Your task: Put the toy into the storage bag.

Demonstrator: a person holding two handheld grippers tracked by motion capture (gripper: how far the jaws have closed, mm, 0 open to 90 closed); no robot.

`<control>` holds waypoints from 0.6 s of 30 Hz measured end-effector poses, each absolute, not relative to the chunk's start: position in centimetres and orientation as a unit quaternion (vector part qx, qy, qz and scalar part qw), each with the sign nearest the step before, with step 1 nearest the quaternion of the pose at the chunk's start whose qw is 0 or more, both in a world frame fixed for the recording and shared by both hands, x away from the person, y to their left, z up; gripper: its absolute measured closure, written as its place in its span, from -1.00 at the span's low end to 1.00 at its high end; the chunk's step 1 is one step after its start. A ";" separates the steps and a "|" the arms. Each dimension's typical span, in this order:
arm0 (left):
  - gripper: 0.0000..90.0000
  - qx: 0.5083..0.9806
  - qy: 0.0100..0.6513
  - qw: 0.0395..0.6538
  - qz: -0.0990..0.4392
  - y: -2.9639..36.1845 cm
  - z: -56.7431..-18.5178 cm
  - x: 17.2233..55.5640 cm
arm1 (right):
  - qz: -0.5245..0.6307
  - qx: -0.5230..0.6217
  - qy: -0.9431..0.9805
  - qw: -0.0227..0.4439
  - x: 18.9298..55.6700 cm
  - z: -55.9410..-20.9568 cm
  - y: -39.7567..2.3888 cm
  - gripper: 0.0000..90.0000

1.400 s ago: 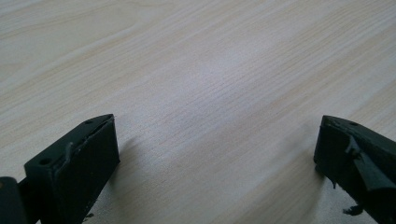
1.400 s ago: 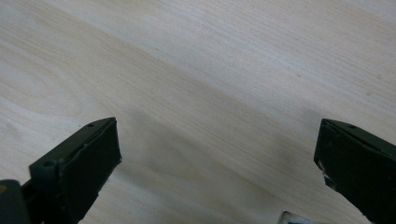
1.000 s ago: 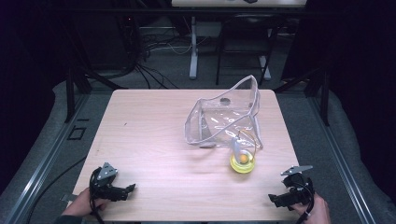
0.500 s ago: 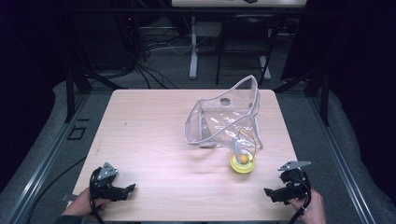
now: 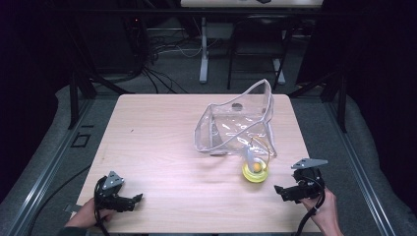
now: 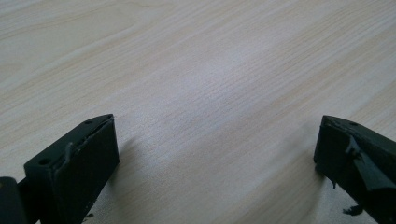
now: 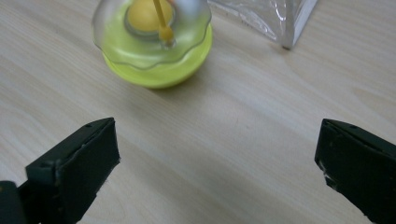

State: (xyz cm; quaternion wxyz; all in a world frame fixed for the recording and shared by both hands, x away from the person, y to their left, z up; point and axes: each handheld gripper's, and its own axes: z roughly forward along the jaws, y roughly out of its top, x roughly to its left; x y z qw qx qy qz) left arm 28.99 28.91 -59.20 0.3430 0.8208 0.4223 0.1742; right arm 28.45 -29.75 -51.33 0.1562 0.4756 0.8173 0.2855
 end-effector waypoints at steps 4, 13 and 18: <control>-1.00 0.822 0.421 0.342 0.175 28.9 -59.2 29.0 | 0.312 0.460 0.814 0.168 29.0 -50.5 -29.0 -1.00; -1.00 0.821 0.421 0.343 0.175 28.9 -59.2 29.0 | 0.318 0.447 0.819 0.168 30.4 -49.7 -27.4 -1.00; -1.00 0.821 0.422 0.342 0.175 28.9 -59.2 29.0 | 0.321 0.444 0.818 0.174 31.1 -49.6 -26.8 -1.00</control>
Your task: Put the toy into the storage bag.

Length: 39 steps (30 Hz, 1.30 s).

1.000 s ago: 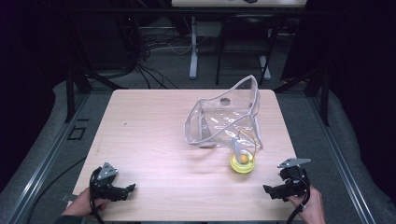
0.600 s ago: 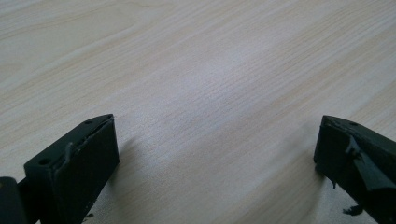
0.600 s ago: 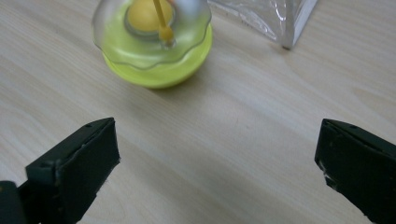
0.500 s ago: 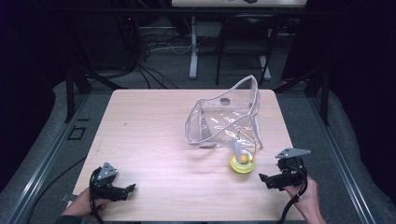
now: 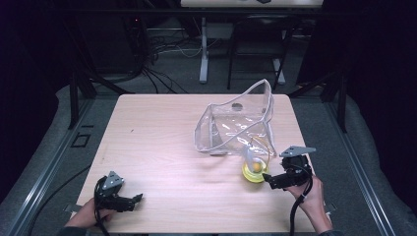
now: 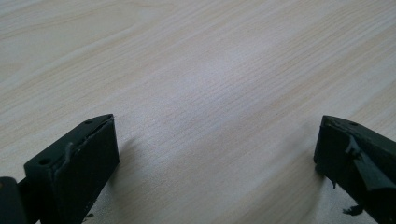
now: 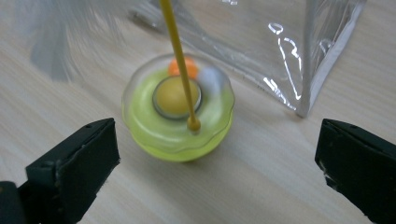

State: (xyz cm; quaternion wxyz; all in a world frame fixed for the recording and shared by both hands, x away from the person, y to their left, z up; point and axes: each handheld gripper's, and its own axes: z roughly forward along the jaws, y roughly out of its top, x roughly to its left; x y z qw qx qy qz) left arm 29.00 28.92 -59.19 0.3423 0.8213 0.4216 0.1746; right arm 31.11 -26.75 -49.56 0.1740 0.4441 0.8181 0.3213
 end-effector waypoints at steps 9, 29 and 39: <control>-1.00 0.821 0.422 0.343 0.174 28.9 -59.2 29.0 | 0.365 0.429 0.797 0.218 31.5 -47.1 -26.0 -1.00; -1.00 0.821 0.423 0.343 0.174 28.9 -59.2 29.0 | 0.387 0.391 0.802 0.232 31.3 -45.9 -24.5 -0.04; -1.00 0.821 0.422 0.343 0.173 28.9 -59.2 29.0 | 0.387 0.380 0.805 0.240 30.8 -44.9 -24.4 0.55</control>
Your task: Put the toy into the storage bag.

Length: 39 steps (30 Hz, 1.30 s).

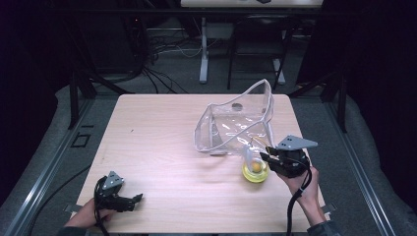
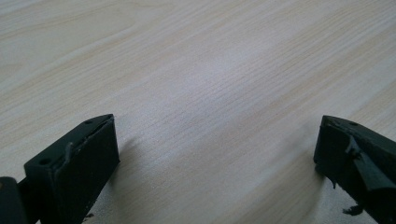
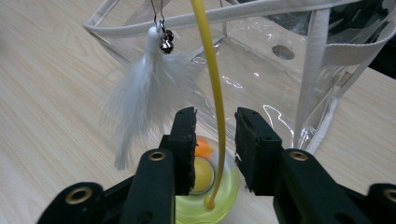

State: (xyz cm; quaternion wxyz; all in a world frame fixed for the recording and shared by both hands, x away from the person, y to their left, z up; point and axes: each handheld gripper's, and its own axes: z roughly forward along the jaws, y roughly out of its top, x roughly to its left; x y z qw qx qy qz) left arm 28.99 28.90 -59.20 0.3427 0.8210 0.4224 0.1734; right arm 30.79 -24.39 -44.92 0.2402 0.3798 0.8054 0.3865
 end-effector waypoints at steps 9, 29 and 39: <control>-1.00 0.821 0.422 0.343 0.173 28.9 -59.2 29.0 | 0.387 0.380 0.804 0.244 30.5 -44.3 -25.0 0.83; -1.00 0.821 0.421 0.343 0.174 28.9 -59.2 29.0 | 0.375 0.361 0.821 0.235 30.8 -43.7 -23.8 0.95; -1.00 0.822 0.421 0.343 0.174 28.9 -59.2 29.0 | 0.364 0.360 0.831 0.216 31.2 -42.8 -24.1 0.95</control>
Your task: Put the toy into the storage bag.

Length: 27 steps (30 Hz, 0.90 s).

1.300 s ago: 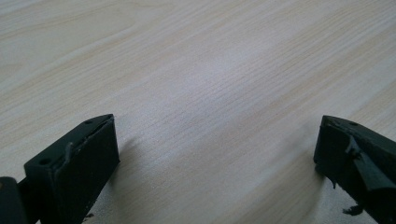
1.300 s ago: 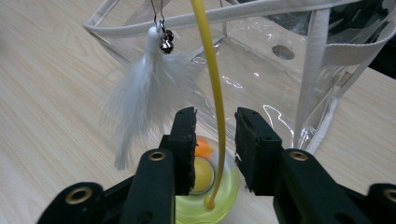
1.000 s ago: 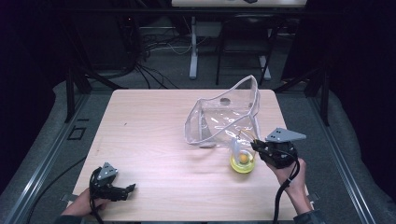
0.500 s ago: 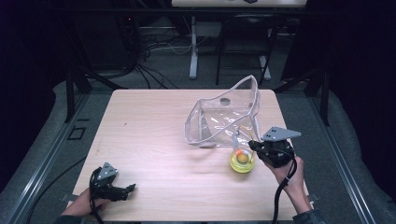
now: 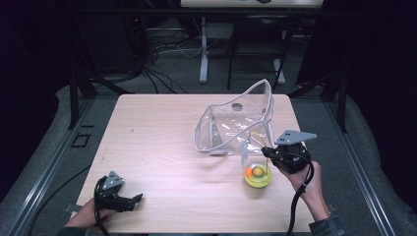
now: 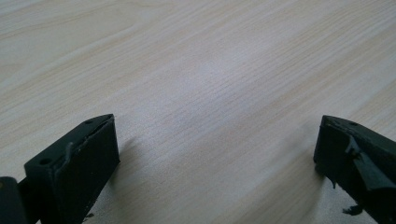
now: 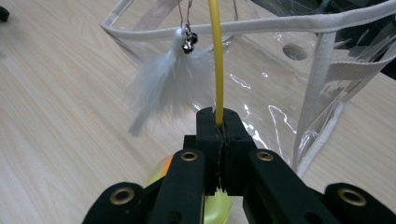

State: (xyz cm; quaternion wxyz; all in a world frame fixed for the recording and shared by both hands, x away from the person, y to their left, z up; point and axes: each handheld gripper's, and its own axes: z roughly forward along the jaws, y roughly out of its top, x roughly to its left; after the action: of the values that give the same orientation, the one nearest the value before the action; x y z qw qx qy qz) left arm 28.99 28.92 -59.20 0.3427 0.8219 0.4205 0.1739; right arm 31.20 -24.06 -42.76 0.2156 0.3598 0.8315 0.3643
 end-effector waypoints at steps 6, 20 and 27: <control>-1.00 0.822 0.421 0.342 0.174 28.9 -59.2 29.0 | 0.354 0.358 0.836 0.220 31.4 -41.6 -24.3 0.95; -1.00 0.821 0.421 0.343 0.177 28.9 -59.2 29.0 | 0.328 0.367 0.842 0.220 32.2 -40.5 -25.3 0.95; -1.00 0.821 0.421 0.343 0.177 28.9 -59.2 29.0 | 0.306 0.375 0.847 0.220 32.6 -39.5 -26.4 0.95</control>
State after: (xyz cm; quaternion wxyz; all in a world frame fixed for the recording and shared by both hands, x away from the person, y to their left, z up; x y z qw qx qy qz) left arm 28.99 28.90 -59.22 0.3428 0.8209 0.4212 0.1766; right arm 32.60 -26.38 -39.51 0.2202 0.3754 0.8466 0.3064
